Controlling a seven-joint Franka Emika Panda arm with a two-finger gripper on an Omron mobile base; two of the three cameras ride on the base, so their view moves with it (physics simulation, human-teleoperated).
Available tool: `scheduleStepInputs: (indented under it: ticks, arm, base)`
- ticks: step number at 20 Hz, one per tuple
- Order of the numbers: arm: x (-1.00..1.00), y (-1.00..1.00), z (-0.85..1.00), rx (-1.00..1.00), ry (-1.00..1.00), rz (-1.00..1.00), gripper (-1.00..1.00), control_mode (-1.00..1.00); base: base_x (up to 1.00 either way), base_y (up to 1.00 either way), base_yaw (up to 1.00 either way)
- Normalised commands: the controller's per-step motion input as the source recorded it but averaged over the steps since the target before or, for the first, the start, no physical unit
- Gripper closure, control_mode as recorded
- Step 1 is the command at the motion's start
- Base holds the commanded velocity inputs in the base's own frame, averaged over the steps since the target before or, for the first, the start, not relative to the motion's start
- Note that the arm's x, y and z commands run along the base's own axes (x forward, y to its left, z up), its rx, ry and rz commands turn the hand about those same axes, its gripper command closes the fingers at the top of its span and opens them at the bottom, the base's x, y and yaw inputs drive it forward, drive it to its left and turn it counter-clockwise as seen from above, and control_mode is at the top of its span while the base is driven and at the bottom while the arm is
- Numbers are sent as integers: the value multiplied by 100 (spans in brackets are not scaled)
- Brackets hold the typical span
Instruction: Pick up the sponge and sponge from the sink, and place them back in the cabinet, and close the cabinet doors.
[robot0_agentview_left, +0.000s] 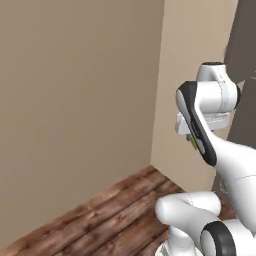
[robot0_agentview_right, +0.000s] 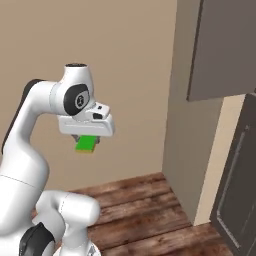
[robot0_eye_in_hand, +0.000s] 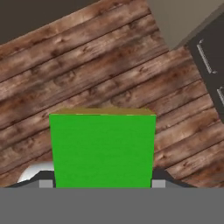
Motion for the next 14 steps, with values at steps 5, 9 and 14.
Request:
scheduleStepInputs:
  ticks: [5,9,14]
  arm:
    - [0,0,0,0,0,0,100,100]
    - [0,0,0,0,0,0,100,100]
    - [0,0,0,0,0,0,100,100]
  base:
    - [7,0,-58]
    - [16,-1,-58]
    - [24,-8,-57]
